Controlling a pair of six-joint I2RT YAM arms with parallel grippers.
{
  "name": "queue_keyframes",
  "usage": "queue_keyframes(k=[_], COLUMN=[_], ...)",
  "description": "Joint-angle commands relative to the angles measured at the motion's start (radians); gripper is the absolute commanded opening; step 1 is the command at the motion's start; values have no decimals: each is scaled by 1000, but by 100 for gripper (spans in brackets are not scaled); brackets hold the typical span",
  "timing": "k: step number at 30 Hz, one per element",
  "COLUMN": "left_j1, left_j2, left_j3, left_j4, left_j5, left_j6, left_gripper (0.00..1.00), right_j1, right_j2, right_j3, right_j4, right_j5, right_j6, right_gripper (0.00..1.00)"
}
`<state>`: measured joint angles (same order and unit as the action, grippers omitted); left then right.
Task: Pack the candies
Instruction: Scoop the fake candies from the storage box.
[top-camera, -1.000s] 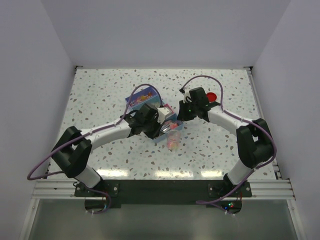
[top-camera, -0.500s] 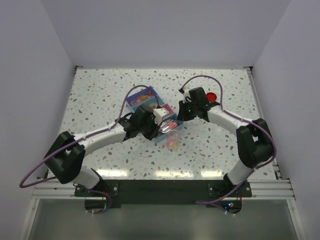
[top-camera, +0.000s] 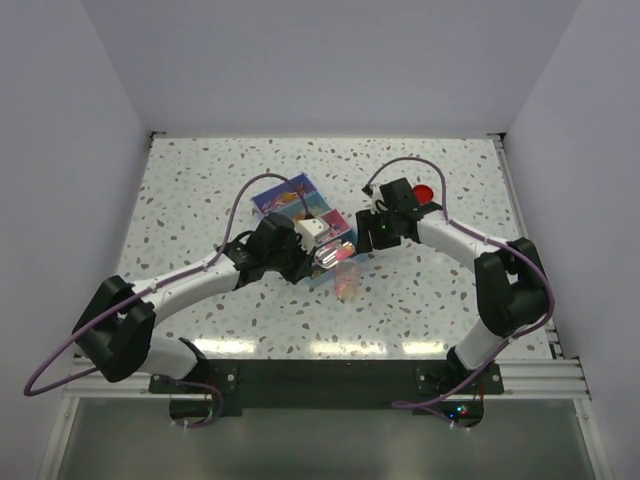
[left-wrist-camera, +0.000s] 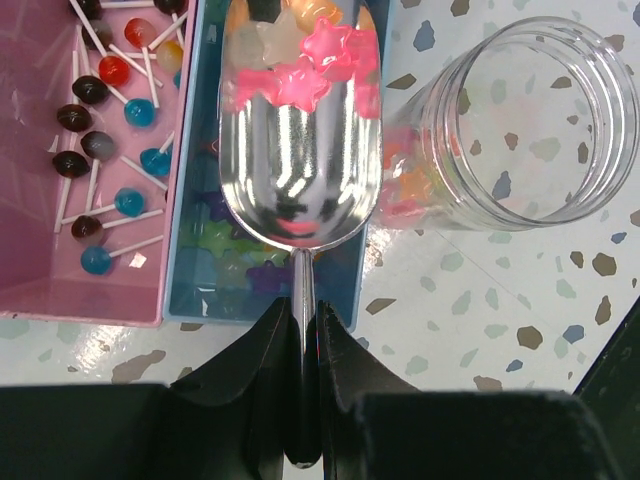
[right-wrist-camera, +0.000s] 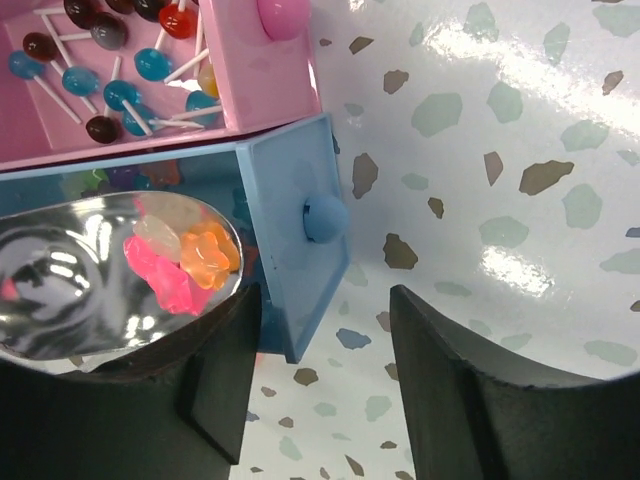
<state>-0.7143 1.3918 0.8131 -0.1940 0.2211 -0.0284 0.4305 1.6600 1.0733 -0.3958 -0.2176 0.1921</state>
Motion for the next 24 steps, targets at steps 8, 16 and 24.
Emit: queue_keyframes(k=[8, 16, 24], left_j1=[35, 76, 90], left_j2=[-112, -166, -227], left_j3=[-15, 29, 124], left_j4=[8, -117, -320], left_j5=[55, 106, 146], left_j6=[100, 195, 358], left_gripper=[0, 0, 0], right_j1=[-4, -4, -15], right_j2=[-144, -236, -313], right_j3=[73, 85, 63], right_j4=[-97, -155, -195], right_j5=[26, 105, 170], right_j6=[1, -13, -17], right_gripper=[75, 82, 84])
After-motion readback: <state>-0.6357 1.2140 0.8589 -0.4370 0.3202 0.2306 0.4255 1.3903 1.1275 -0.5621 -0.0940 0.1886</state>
